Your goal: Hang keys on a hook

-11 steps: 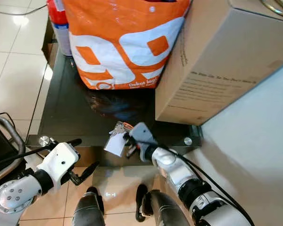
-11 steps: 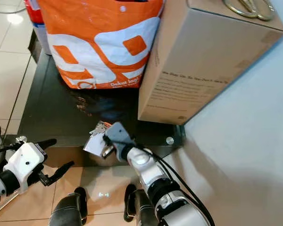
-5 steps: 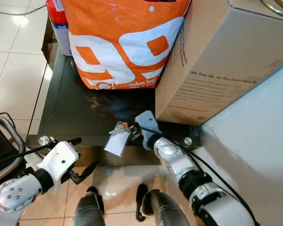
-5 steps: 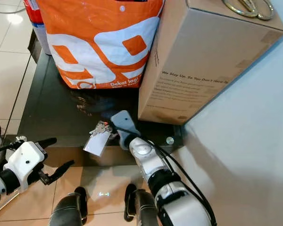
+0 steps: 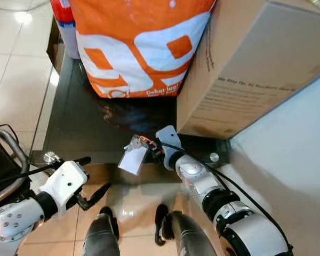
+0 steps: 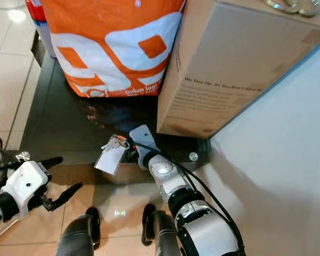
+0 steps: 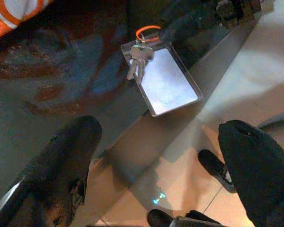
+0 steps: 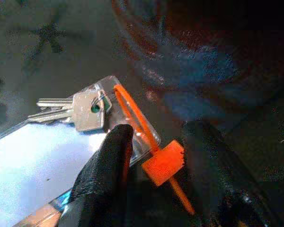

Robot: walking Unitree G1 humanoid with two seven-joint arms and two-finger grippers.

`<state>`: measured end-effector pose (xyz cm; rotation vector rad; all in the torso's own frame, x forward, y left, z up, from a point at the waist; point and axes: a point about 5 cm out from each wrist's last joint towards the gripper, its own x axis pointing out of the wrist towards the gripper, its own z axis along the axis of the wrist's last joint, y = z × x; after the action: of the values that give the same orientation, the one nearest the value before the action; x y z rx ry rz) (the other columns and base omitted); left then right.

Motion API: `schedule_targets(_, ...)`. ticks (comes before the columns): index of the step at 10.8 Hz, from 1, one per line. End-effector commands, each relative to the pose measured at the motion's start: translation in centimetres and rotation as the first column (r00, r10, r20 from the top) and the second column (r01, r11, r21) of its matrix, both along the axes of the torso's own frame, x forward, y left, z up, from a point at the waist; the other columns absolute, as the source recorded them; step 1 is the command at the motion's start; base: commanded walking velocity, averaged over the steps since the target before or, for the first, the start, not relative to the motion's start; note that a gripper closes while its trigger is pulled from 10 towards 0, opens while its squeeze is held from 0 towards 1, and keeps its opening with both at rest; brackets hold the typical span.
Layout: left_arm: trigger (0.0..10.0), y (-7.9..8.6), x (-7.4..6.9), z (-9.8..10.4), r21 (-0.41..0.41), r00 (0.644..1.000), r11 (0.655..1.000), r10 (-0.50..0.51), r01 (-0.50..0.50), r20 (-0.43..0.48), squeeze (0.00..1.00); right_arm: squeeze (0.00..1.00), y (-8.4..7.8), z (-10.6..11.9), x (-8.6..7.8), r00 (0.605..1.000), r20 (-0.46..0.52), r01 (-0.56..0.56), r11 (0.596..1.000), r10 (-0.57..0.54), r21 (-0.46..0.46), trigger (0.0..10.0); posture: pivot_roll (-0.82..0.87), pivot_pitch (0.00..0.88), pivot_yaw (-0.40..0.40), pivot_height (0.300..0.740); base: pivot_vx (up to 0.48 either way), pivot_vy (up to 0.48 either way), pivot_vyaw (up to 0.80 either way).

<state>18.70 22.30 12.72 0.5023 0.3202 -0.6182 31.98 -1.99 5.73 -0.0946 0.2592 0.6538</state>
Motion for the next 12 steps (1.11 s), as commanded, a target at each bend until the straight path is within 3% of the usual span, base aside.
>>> schedule_targets(1,10.0,-0.2,-0.5,-0.1,-0.007,1.000,1.000,-0.013,0.013,-0.020,0.29,0.00,4.9,1.9,-0.8,0.995,0.017,-0.102,0.989,0.101,0.110,10.0,0.20,0.382,-0.178,0.740,0.000,0.000,0.00)
schedule_targets(5,10.0,-0.1,-1.0,0.0,-0.006,0.999,1.000,-0.006,0.006,-0.032,0.28,0.00,5.4,2.2,-1.0,0.993,0.030,-0.120,0.986,0.118,0.116,10.0,0.20,0.396,-0.188,0.740,0.000,0.000,0.00)
schedule_targets(7,10.0,-0.2,-1.0,-0.1,-0.006,0.999,1.000,-0.002,0.002,-0.032,0.29,0.00,5.8,1.9,-1.5,0.979,0.080,-0.190,0.982,0.189,0.005,10.0,0.20,0.392,-0.192,0.740,0.000,0.000,0.00)
schedule_targets(8,10.0,-0.2,-1.0,-0.1,-0.006,0.999,1.000,-0.001,0.001,-0.032,0.29,0.00,5.8,1.8,-1.5,0.977,0.086,-0.192,0.981,0.193,-0.020,5.1,0.20,0.390,-0.193,0.740,0.000,0.000,0.00)
schedule_targets(10,10.0,-0.2,-1.0,-0.2,-0.004,0.999,1.000,0.001,-0.001,-0.032,0.29,0.00,5.8,1.5,-1.7,0.974,0.088,-0.206,0.977,0.210,-0.055,2.3,0.20,0.385,-0.195,0.740,0.000,0.000,0.00)
schedule_targets(12,10.0,-0.1,-1.1,-0.2,-0.003,0.999,1.000,0.002,-0.002,-0.032,0.29,0.00,5.6,1.1,-1.8,0.972,0.090,-0.211,0.974,0.219,-0.086,1.4,0.20,0.380,-0.195,0.740,0.000,0.000,0.00)
